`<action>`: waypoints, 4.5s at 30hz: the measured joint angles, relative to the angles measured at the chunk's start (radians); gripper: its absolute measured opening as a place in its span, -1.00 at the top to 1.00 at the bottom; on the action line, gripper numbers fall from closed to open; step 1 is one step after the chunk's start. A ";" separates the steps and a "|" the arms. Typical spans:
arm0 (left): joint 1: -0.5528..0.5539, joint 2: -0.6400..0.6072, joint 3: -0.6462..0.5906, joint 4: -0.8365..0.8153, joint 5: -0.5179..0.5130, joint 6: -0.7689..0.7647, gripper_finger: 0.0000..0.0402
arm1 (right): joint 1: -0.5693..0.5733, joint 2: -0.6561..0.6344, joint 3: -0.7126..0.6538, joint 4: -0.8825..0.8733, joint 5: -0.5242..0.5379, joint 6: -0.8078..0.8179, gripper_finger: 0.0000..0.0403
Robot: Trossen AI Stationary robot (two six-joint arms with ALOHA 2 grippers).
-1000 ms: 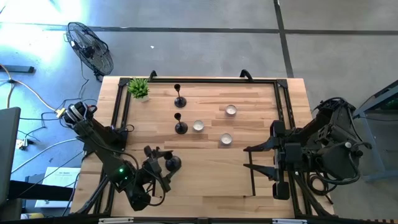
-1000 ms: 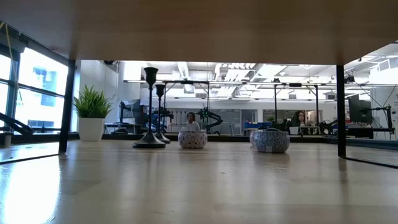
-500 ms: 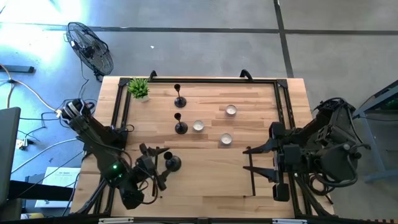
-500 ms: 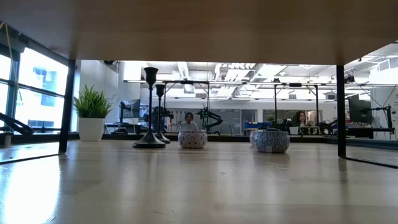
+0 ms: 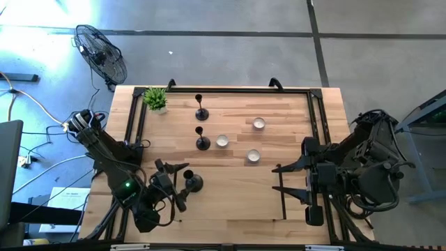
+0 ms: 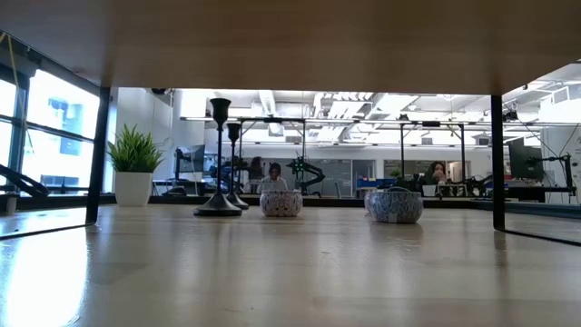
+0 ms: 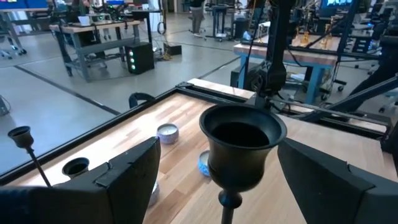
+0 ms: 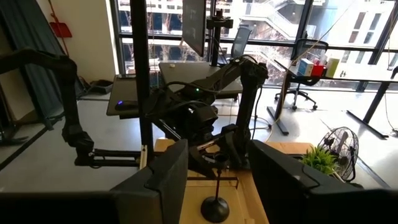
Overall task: Pick & Place candle stick holders
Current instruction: Put the red scented candle on the shelf
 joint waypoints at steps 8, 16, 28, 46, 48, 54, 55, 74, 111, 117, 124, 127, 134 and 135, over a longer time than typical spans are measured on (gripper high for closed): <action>0.000 0.000 0.000 0.053 -0.045 0.033 -0.59 | -0.003 0.000 0.000 -0.015 0.000 0.000 0.18; 0.001 0.000 0.000 0.219 -0.040 0.250 -0.59 | -0.003 0.000 0.000 -0.039 0.000 0.000 0.18; 0.001 0.001 0.000 0.476 -0.010 0.544 -0.59 | -0.003 0.000 0.000 -0.039 0.000 0.000 0.18; 0.001 0.001 -0.001 0.993 0.101 1.101 -0.59 | -0.003 0.001 0.000 -0.023 0.031 -0.027 0.18; 0.001 0.001 -0.001 1.042 0.100 1.169 -0.59 | -0.003 0.001 0.000 -0.023 0.052 -0.027 0.18; 0.001 0.001 -0.001 1.098 0.127 1.278 -0.59 | -0.003 0.001 0.000 -0.023 0.123 -0.046 0.18; 0.001 0.000 -0.001 1.106 0.129 1.300 -0.59 | -0.003 0.001 0.000 -0.023 0.125 -0.065 0.18; 0.002 -0.260 0.240 1.115 -0.062 1.595 -0.59 | -0.042 -0.044 0.000 0.134 0.378 -0.705 0.18; 0.473 -0.354 0.687 0.252 0.515 1.605 -0.59 | -0.402 -0.150 0.000 -0.055 0.074 -0.386 0.18; 0.557 -0.153 1.064 -0.130 0.546 1.496 -0.59 | -0.402 -0.155 0.000 -0.111 0.157 -0.321 0.18; 0.666 -0.136 1.108 -0.222 0.720 1.386 -0.59 | -0.431 -0.212 0.018 -0.105 0.249 -0.281 0.18; 0.731 -0.146 1.133 -0.317 0.803 1.285 -0.59 | -0.430 -0.231 0.019 -0.115 0.231 -0.228 0.18; 0.903 -0.147 1.143 -0.570 1.188 1.064 -0.59 | -0.431 -0.230 0.017 -0.277 0.195 -0.097 0.18; 0.932 -0.137 1.143 -0.604 1.229 1.046 -0.59 | -0.431 -0.229 0.017 -0.297 0.196 -0.083 0.18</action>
